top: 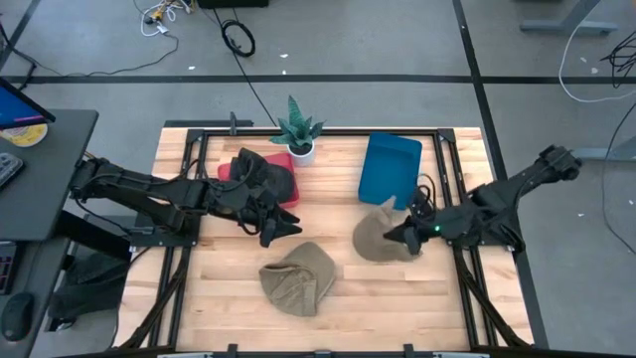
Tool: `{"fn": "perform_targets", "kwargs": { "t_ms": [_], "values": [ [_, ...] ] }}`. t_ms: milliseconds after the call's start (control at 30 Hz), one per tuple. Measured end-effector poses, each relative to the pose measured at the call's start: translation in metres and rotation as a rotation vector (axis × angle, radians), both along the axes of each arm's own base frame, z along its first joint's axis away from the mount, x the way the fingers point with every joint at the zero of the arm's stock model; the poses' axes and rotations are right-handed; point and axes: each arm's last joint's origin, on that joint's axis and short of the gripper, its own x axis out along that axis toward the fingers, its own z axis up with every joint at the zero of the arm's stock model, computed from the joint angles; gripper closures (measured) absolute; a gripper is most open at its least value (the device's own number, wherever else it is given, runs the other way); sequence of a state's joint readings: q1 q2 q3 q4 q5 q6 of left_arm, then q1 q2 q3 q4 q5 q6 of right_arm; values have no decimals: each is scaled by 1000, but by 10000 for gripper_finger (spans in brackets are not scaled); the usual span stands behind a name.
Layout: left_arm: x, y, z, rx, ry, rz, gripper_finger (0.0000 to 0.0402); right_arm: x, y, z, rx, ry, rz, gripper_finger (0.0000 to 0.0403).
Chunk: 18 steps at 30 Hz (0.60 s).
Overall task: Pick & Place hat
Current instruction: Put the right brown cap into the blue bin
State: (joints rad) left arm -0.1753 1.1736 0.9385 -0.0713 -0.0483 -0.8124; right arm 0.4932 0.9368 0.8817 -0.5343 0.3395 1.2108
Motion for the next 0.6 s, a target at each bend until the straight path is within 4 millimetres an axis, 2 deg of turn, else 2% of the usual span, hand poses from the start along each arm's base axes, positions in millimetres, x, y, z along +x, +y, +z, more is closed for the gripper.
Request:
{"fn": "perform_targets", "kwargs": {
  "t_ms": [300, 600],
  "values": [
    [0, 0, 0, -3, -1, 2, 181, -2, -32, 39, -255, 10, 136, 381],
    [0, 0, 0, -13, 1, 8, 181, -7, -66, 55, -527, 90, 219, 381]
  ]
}}
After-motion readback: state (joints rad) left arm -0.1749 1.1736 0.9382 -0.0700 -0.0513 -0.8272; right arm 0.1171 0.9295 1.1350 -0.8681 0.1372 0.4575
